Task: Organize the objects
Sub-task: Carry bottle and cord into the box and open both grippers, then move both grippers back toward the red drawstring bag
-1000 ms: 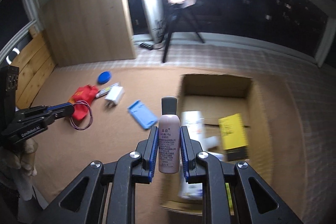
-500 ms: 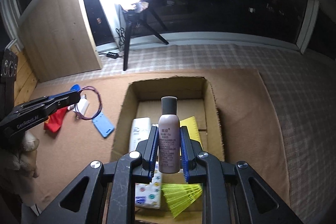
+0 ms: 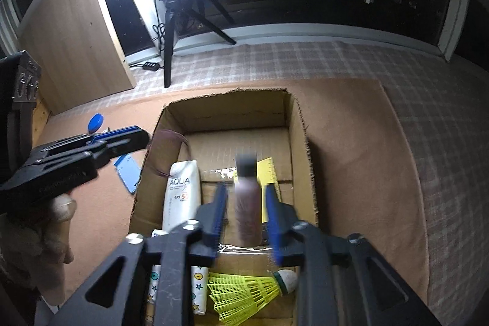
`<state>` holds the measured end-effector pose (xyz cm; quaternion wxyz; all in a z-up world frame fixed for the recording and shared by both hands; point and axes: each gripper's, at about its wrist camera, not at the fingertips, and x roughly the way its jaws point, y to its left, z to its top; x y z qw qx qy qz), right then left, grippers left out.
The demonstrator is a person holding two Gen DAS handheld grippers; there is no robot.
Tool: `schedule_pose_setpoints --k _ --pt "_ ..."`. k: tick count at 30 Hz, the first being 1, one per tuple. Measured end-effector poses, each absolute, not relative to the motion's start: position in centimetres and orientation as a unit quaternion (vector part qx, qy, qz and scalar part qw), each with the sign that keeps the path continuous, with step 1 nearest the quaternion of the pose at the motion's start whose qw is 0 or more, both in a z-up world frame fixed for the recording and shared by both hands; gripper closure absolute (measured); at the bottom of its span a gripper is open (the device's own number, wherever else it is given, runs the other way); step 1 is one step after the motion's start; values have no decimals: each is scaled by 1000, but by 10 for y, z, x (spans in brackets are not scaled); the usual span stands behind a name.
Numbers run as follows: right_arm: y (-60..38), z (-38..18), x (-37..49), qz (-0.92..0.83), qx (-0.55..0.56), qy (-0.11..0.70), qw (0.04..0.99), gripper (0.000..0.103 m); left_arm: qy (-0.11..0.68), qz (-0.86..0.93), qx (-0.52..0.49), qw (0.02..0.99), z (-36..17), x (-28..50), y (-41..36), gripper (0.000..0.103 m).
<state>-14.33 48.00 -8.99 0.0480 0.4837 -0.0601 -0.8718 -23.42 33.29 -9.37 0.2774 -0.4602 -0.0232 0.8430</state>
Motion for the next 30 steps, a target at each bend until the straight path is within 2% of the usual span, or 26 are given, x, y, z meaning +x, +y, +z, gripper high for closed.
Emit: schedule_pose_setpoints --k 1,2,16,30 --pt "479 -90 -143 -873 482 -58 46 52 -19 846 -458 274 -93 -233 333 55" --pt "478 -89 -143 -875 480 -53 41 50 -15 849 -454 270 -92 -232 332 51" --pt "446 -84 -143 -872 481 -75 59 45 -17 859 -450 243 -77 -218 272 50" --pt "355 -81 -148 -863 484 -69 124 45 -44 867 -461 183 -79 -198 144 41"
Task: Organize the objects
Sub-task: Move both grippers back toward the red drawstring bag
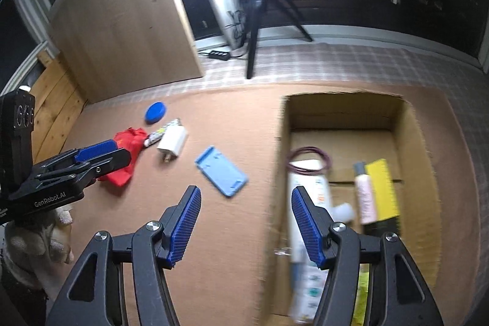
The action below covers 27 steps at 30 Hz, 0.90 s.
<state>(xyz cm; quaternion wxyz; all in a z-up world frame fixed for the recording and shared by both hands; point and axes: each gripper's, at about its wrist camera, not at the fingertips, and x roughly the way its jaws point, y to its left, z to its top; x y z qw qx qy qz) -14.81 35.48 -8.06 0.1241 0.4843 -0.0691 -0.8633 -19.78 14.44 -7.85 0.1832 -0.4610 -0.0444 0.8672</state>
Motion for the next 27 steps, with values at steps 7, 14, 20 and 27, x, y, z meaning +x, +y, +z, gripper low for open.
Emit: schedule_pose_setpoints --k 7,14,20,27 --pt "300 -82 -156 -857 486 -61 162 45 -73 867 -471 143 -88 -193 70 34" --pt "252 -90 -173 -845 493 -87 189 45 -97 862 -480 129 -96 -193 9 28" --pt "221 -103 -191 -826 516 -118 195 45 -117 850 -498 125 -110 -204 -24 23" --pt "202 -125 -214 -791 545 -192 201 44 -157 829 -517 141 -129 -221 -51 20"
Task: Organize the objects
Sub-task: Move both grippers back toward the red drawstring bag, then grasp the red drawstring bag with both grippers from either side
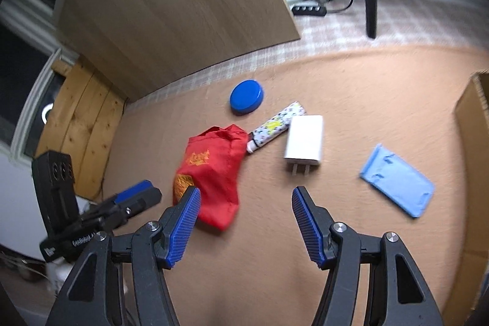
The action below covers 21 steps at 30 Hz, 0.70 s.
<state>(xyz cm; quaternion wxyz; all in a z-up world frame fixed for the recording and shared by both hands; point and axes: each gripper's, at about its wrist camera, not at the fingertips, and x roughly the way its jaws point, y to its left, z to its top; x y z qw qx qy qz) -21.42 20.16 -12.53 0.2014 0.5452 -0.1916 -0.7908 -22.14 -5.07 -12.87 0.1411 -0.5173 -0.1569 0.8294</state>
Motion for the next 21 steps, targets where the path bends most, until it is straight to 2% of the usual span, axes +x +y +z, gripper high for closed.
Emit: schedule_pose_setpoints --k 10,21 --pt "173 -149 -238 -766 569 -215 207 43 -164 806 -540 177 -151 -243 -49 16" --pt "139 -162 -250 -756 589 -196 210 41 -155 794 -556 192 -170 -259 -39 15"
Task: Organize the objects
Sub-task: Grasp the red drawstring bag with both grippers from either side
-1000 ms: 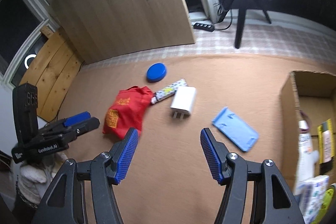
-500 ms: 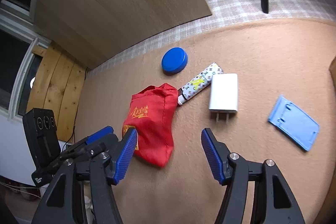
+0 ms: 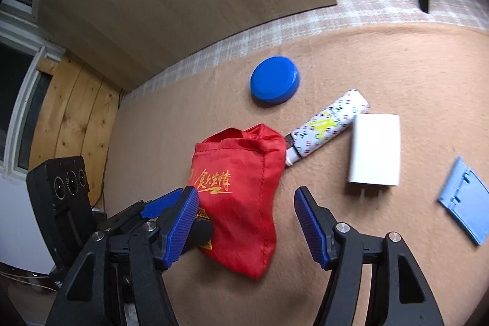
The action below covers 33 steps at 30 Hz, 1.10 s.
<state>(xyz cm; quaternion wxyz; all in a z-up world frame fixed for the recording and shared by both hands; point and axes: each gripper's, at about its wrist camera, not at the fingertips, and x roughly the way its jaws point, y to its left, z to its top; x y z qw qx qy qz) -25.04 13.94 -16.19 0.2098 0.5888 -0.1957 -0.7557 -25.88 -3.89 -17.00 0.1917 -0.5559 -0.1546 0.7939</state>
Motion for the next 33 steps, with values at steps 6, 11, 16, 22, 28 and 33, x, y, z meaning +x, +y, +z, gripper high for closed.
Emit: schedule_pose_setpoints --k 6,11,16,22,28,33 --pt "123 -171 -252 -747 599 -180 227 41 -144 788 -560 214 -175 -258 -32 16" --pt "118 -174 -249 -749 598 -164 235 41 -132 790 -558 216 -174 -254 -26 23" --pt "118 -172 -244 -750 596 -152 243 41 -135 793 -555 211 -171 -248 -25 29" --pt "126 -164 -223 -760 584 -139 249 42 -126 803 -545 208 -162 -227 -14 31" --pt "152 -142 -207 -779 560 -139 246 42 -99 816 -524 222 -137 -211 13 32" --pt "186 -117 -194 -798 538 -138 232 42 -78 826 -502 243 -113 -202 51 32"
